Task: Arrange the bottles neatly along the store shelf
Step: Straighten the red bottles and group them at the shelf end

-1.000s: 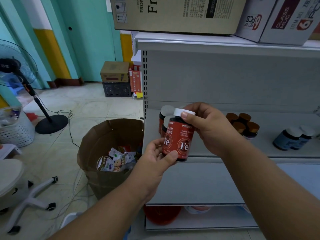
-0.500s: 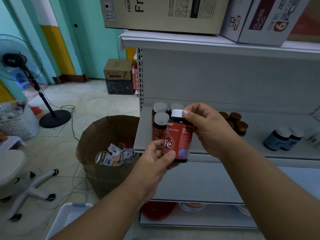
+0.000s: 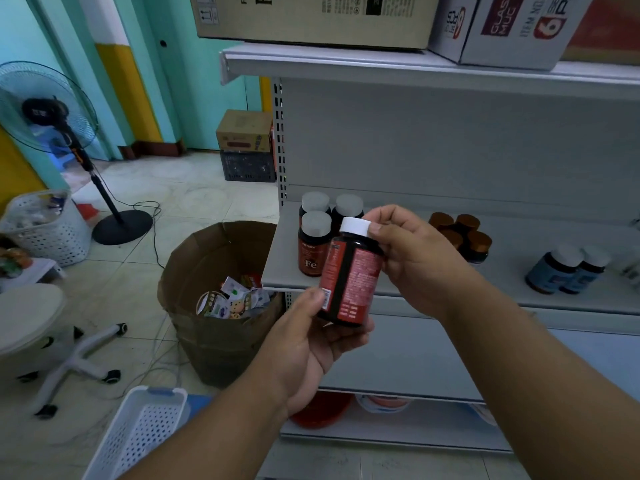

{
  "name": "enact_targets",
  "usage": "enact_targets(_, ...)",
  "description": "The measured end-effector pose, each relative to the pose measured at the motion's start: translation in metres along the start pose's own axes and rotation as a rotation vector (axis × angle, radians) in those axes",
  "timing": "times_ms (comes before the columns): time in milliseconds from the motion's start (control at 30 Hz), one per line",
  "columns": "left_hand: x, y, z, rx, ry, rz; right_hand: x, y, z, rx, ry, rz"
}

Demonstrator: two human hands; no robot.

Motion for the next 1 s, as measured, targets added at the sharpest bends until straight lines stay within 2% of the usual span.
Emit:
enact_targets(100, 0.004, 0.003, 0.005, -0.029, 0.0, 0.027, 0.001, 0.002, 0.0, 0.015, 0.014, 0.009)
enact_targets(267, 0.003, -0.001, 0.005, -0.064, -0.11, -0.052, 0.003, 0.003, 0.003, -0.103, 0.089, 0.039)
enact_targets(500, 0.014, -0.001, 0.002, -0.082, 0.013, 0.062, 0.005, 0.009, 0.009, 0.004, 0.028, -0.001)
enact_targets(733, 0.008, -0.007, 0.0, -0.075, -0.133, -0.068, 0.008, 0.01, 0.012, -0.176, 0.194, 0.045)
enact_targets(900, 0.011, -0.004, -0.002, -0.082, -0.01, 0.003, 0.009, 0.007, 0.019, -0.038, 0.258, 0.021)
enact_targets(1000, 0.012, -0.007, 0.0, -0.09, -0.012, -0.004, 0.013, 0.007, 0.023, -0.046, 0.299, 0.047)
Point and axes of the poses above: each hand's wrist, its own y-axis away from the middle knuckle, its own z-axis out of the back of the hand, x = y × z, the point moved 6 cm from there along -y, towards the middle knuckle, and after that the axes turned 10 degrees about y, right-handed, at the moved point
